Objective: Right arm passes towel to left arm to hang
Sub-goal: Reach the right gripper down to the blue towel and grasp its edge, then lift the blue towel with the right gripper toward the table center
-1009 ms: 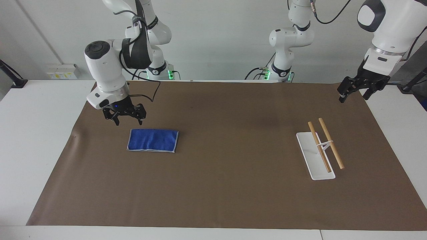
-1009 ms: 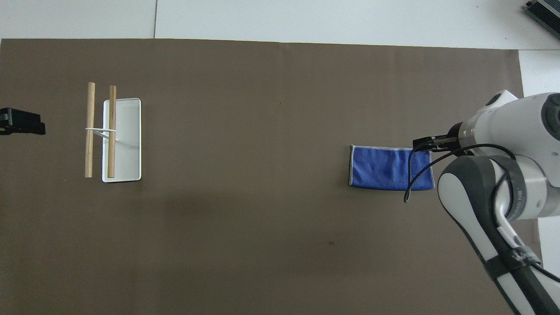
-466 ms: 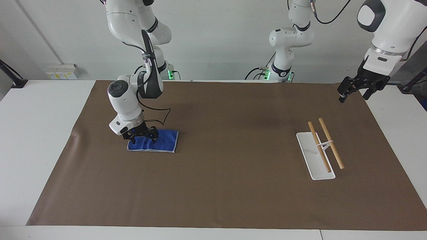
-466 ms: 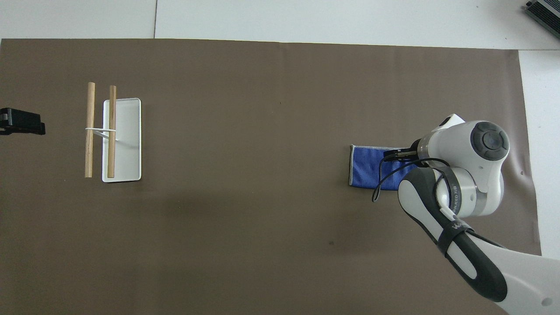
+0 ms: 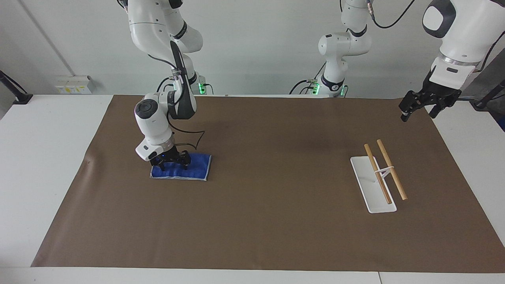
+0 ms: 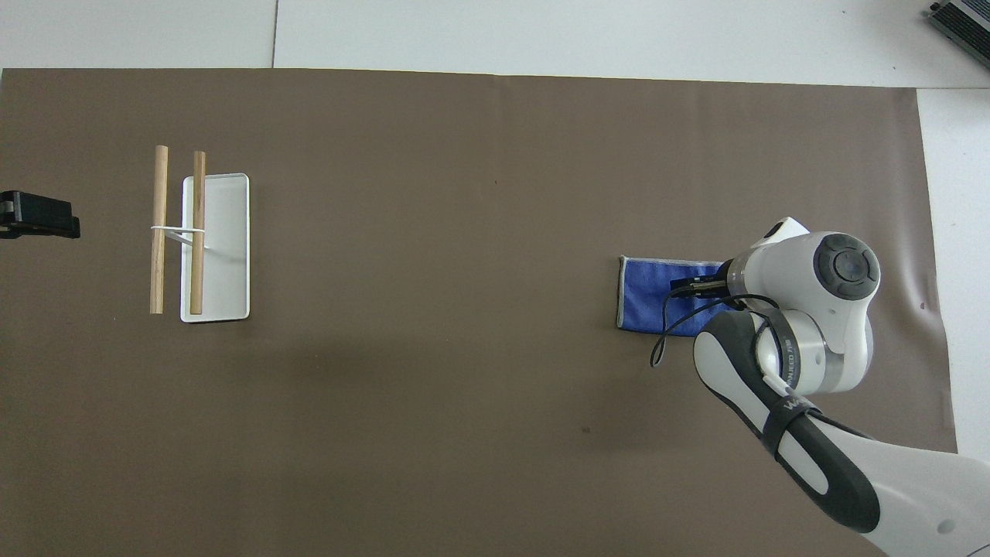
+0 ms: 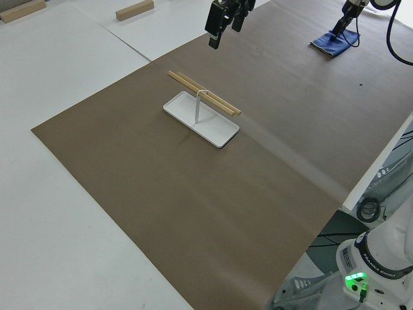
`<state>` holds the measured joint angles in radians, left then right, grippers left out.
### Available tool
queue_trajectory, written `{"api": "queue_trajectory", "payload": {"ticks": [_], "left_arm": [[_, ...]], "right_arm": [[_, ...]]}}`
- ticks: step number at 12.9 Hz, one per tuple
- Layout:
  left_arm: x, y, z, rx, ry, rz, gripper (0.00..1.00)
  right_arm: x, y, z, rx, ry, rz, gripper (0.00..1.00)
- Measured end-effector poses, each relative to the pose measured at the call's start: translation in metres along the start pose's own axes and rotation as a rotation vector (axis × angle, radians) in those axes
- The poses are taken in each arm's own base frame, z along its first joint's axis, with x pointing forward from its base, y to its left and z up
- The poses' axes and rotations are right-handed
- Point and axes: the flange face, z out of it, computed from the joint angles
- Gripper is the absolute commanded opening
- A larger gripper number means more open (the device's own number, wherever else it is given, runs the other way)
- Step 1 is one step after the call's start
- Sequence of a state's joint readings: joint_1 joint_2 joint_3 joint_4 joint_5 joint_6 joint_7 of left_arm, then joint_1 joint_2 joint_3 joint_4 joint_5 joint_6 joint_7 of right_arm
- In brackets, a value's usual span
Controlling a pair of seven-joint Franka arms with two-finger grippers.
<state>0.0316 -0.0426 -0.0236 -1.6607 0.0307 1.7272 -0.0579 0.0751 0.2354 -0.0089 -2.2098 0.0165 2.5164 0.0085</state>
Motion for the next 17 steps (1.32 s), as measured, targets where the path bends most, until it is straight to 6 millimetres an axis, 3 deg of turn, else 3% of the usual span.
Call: {"api": "queue_trajectory", "payload": {"ticks": [1,2,3,4,5,11,17], "left_arm": [[0.0,0.0,0.0,0.0,0.0,0.0,1.0],[0.0,0.0,0.0,0.0,0.0,0.0,1.0],[0.0,0.0,0.0,0.0,0.0,0.0,1.0],[0.0,0.0,0.0,0.0,0.0,0.0,1.0],[0.0,0.0,0.0,0.0,0.0,0.0,1.0],[0.0,0.0,0.0,0.0,0.0,0.0,1.0],[0.0,0.0,0.0,0.0,0.0,0.0,1.0]], "right_arm": [[0.0,0.0,0.0,0.0,0.0,0.0,1.0],[0.0,0.0,0.0,0.0,-0.001,0.0,0.82],[-0.001,0.0,0.0,0.0,-0.002,-0.001,0.52],[-0.001,0.0,0.0,0.0,-0.002,-0.001,0.17],[0.0,0.0,-0.003,0.0,0.002,-0.001,0.0],[0.008,-0.002,-0.021,0.002,-0.035,0.001,0.0],[0.04,-0.013,-0.092,0.01,-0.041,0.011,0.0]]}}
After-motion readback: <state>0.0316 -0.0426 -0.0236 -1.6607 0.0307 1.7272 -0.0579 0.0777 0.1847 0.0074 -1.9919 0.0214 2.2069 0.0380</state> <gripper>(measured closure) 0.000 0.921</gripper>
